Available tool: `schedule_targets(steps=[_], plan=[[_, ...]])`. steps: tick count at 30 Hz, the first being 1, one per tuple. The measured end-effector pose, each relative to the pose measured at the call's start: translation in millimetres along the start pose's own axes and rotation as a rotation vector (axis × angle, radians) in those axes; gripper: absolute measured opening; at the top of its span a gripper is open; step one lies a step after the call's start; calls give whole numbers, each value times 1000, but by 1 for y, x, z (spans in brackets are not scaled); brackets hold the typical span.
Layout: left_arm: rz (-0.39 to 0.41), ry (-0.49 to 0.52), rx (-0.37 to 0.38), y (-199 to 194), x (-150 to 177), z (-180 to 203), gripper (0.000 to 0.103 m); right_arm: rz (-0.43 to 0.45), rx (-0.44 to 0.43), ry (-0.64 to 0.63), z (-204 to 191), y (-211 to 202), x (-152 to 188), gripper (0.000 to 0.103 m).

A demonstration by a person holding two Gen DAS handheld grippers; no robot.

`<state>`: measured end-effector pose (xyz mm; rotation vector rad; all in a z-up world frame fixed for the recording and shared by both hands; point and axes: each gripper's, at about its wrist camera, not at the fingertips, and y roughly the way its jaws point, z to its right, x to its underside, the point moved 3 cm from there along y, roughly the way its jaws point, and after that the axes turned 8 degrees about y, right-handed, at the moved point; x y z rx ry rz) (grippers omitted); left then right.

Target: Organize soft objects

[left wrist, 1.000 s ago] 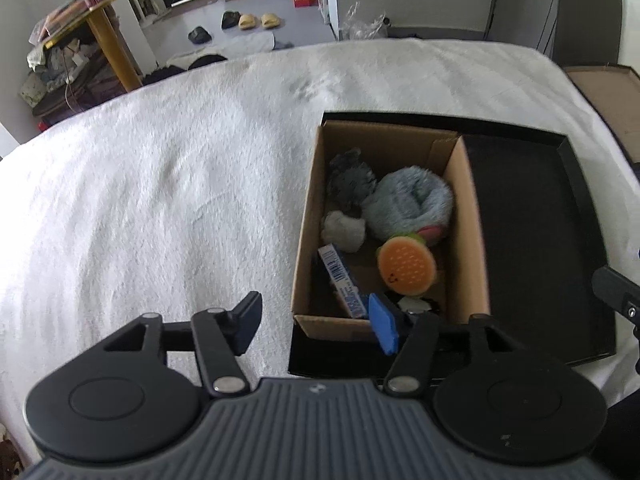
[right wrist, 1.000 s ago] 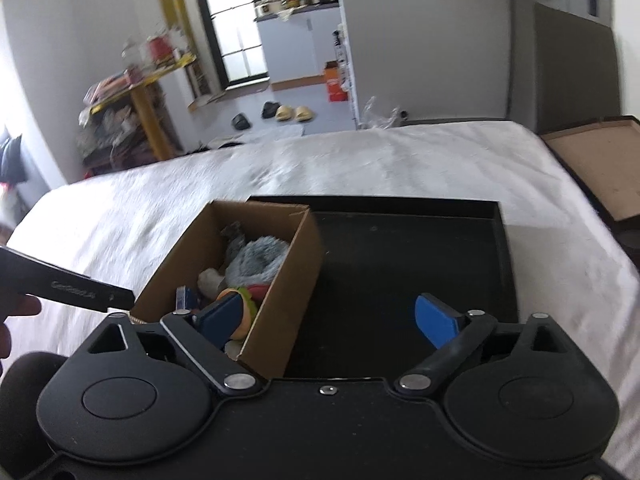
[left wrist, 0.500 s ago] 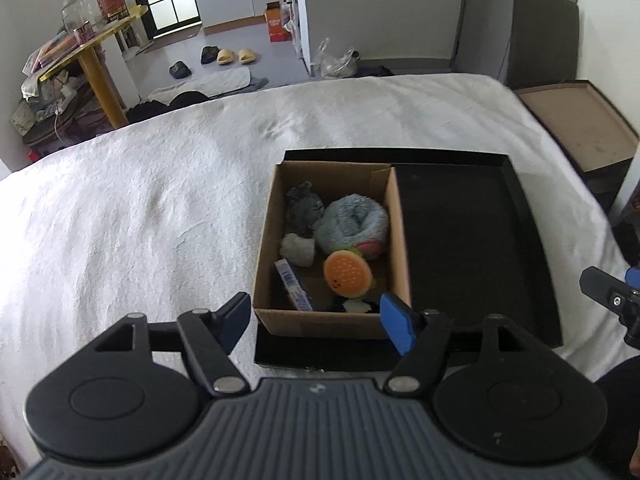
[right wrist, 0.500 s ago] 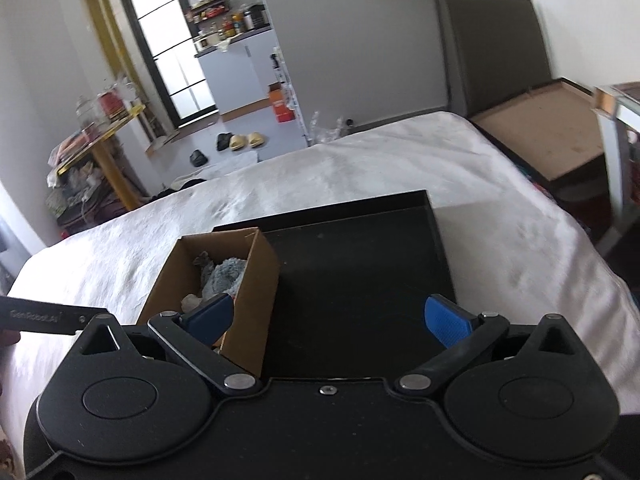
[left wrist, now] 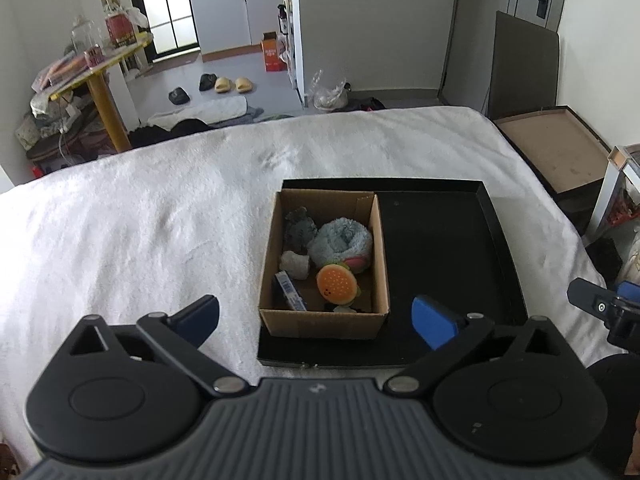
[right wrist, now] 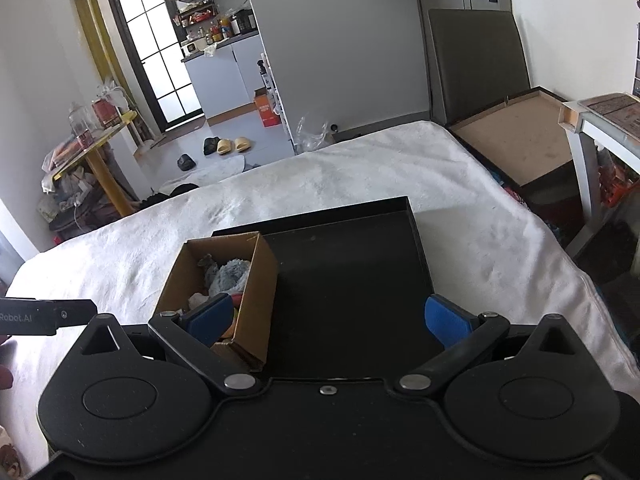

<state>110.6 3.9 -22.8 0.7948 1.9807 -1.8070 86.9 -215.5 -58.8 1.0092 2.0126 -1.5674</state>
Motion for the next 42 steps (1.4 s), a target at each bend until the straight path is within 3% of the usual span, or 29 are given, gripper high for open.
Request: schedule_targets(steps=[22, 42], plan=[[79, -3, -10, -58, 24, 0, 102, 29, -5, -3, -4, -46, 12, 103], [85, -18, -12, -89, 48, 1, 102, 40, -18, -46, -18, -77, 24, 103]])
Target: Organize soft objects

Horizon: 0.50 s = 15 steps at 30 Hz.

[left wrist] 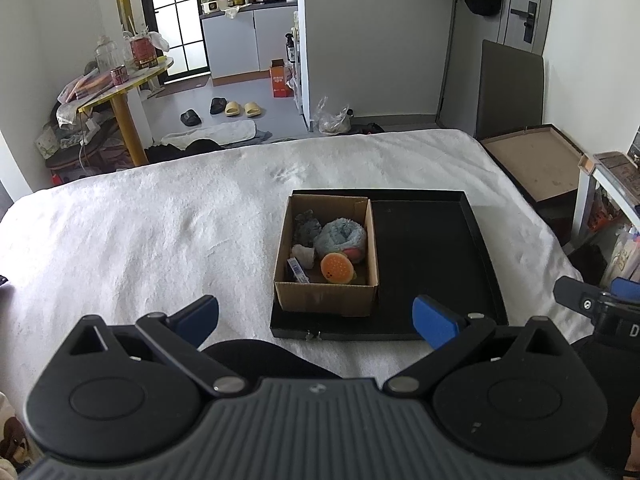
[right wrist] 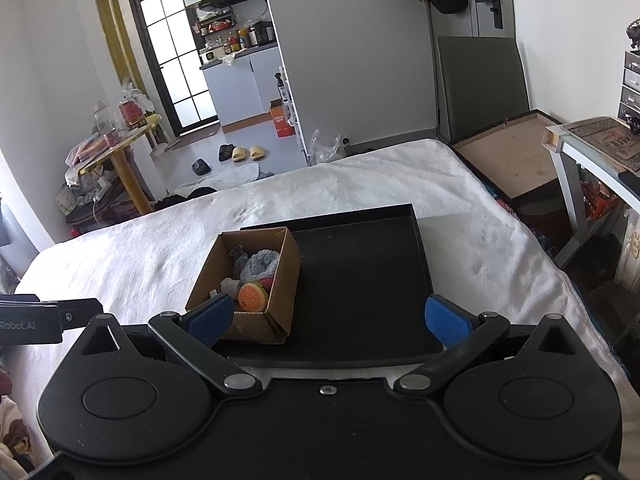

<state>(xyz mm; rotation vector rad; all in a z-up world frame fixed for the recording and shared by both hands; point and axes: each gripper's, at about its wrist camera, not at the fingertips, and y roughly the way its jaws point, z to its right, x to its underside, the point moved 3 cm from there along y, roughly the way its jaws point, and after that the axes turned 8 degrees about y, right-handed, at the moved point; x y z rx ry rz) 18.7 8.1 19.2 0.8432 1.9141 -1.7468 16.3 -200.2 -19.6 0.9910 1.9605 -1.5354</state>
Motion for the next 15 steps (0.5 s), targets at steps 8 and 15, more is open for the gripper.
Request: schedule_targets(steps=[8, 15], plan=[[4, -5, 16, -1, 1, 0, 102, 8, 23, 7, 1, -4, -1, 103], [3, 0, 13, -2, 0, 3, 102, 7, 27, 9, 3, -3, 0, 103]])
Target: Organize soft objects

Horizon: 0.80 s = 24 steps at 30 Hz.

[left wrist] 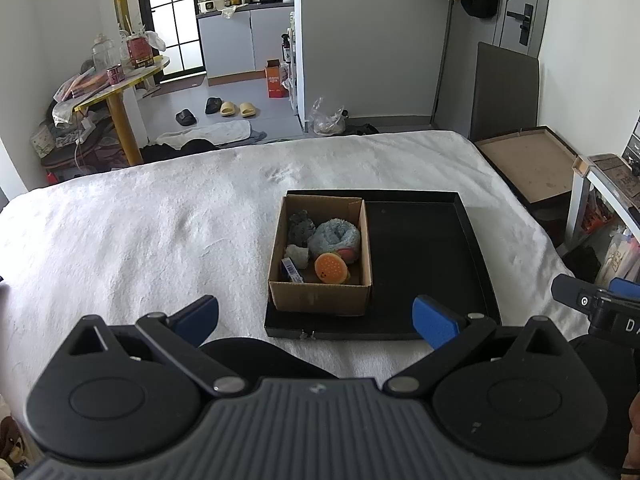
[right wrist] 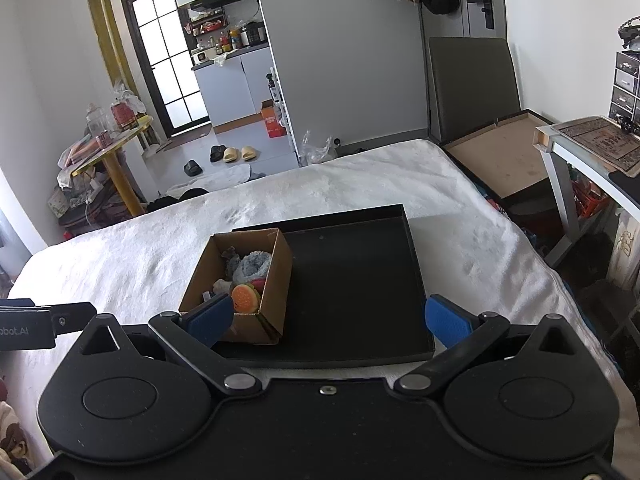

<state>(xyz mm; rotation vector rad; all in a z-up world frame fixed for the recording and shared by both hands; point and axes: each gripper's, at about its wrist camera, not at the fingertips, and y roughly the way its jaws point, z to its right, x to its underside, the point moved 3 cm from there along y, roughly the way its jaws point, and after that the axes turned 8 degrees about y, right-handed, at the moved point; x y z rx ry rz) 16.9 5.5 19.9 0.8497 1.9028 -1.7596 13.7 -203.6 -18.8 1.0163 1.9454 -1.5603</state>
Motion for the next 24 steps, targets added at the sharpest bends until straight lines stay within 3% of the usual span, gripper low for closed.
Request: schedule_targets(steps=[24], plan=[[-8, 5, -1, 4, 2, 2, 102, -20, 19, -11, -2, 2, 2, 103]])
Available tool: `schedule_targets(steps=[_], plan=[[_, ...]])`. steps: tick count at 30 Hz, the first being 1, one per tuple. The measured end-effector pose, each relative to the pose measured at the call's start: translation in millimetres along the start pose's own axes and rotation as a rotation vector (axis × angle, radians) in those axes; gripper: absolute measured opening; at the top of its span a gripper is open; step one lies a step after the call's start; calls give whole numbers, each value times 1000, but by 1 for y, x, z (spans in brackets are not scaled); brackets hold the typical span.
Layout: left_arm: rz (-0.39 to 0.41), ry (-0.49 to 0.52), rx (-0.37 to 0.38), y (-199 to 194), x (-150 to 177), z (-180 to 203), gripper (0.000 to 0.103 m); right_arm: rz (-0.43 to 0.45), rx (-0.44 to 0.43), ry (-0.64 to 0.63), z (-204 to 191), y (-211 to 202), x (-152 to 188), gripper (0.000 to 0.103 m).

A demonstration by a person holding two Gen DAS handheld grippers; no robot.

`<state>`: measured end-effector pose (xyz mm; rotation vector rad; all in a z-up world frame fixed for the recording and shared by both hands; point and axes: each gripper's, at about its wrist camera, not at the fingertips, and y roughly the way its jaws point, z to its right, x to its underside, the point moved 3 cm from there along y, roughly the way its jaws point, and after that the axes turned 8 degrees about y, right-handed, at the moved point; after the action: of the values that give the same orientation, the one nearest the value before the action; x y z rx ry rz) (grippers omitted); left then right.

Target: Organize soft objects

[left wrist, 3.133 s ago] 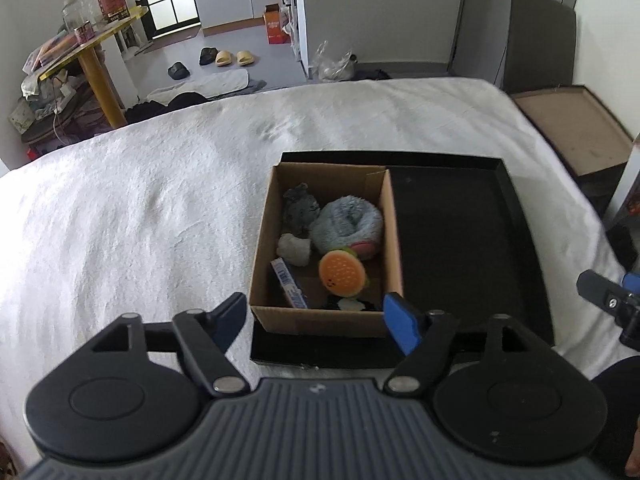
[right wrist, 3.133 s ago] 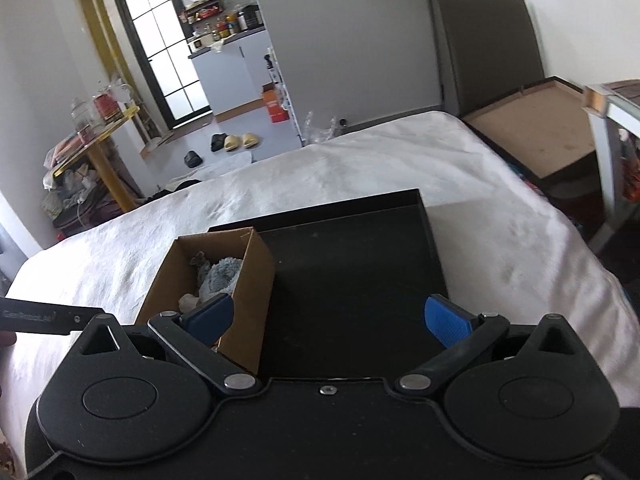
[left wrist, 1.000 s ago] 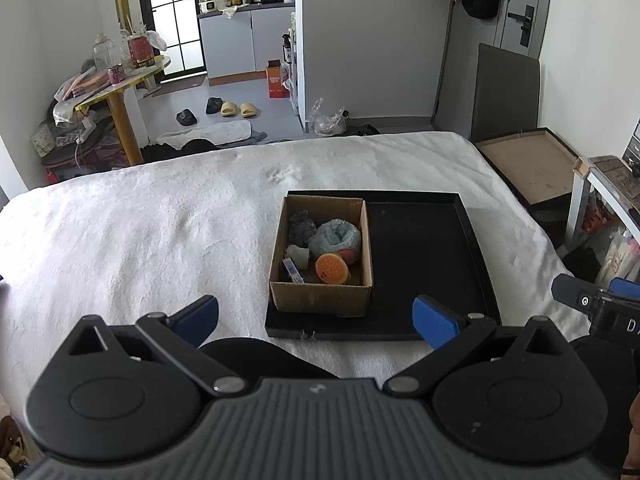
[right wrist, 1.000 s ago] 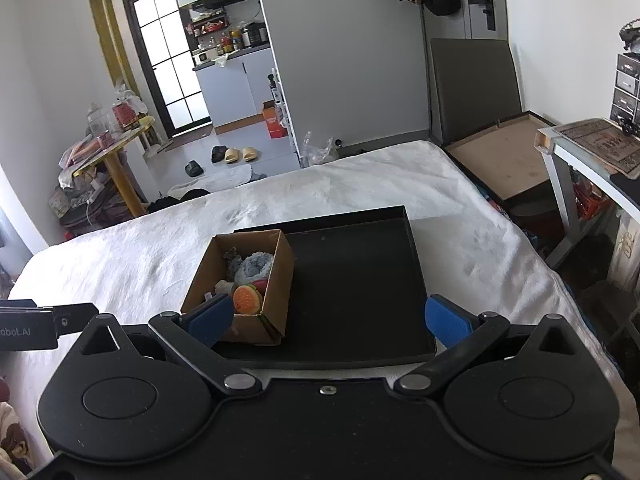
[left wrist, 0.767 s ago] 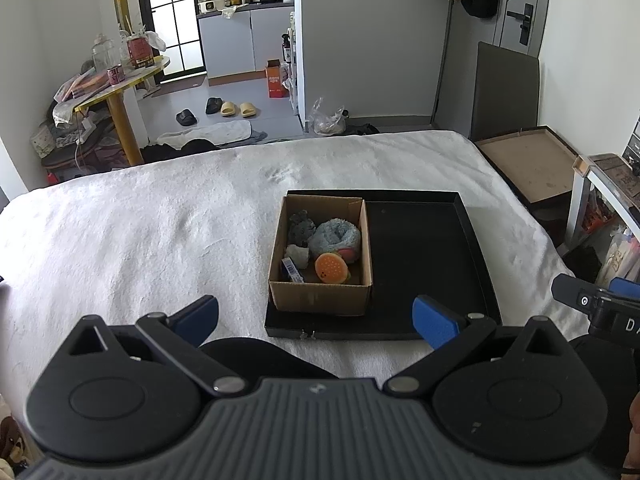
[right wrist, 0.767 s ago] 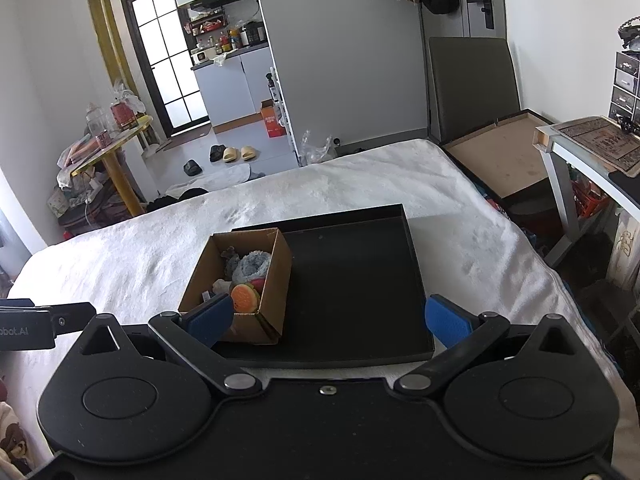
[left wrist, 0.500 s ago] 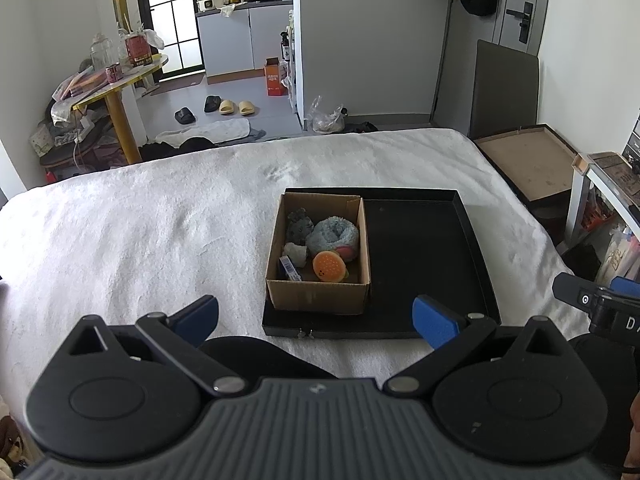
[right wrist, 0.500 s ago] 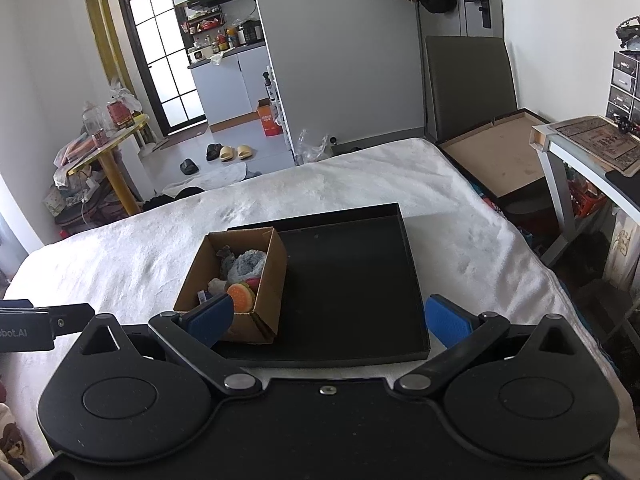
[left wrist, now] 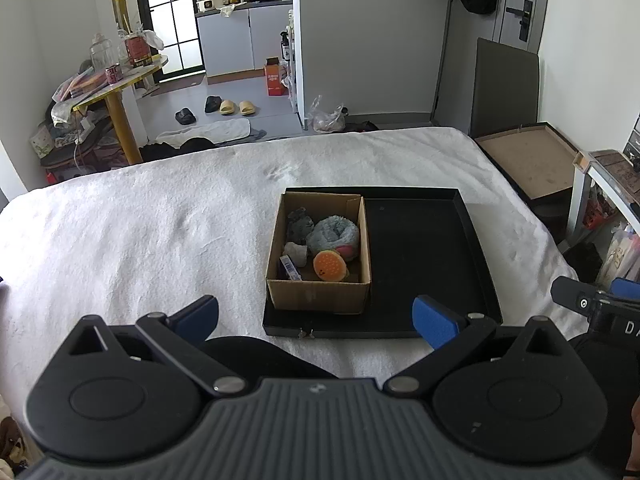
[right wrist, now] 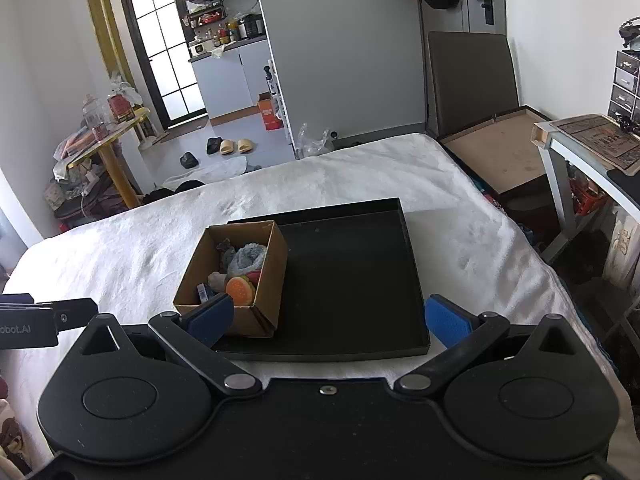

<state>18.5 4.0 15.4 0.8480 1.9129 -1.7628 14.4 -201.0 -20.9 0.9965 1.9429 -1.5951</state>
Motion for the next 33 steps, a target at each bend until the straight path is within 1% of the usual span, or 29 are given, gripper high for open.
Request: schedule_targets(steps=[11, 18, 33], plan=[[-6, 9, 0, 2, 2, 4, 102, -17, -14, 18, 2, 0, 2, 103], [0, 8, -4, 2, 2, 6, 102, -21, 7, 18, 3, 2, 4, 103], [-7, 3, 2, 4, 2, 7, 102, -34, 16, 19, 5, 4, 7, 103]])
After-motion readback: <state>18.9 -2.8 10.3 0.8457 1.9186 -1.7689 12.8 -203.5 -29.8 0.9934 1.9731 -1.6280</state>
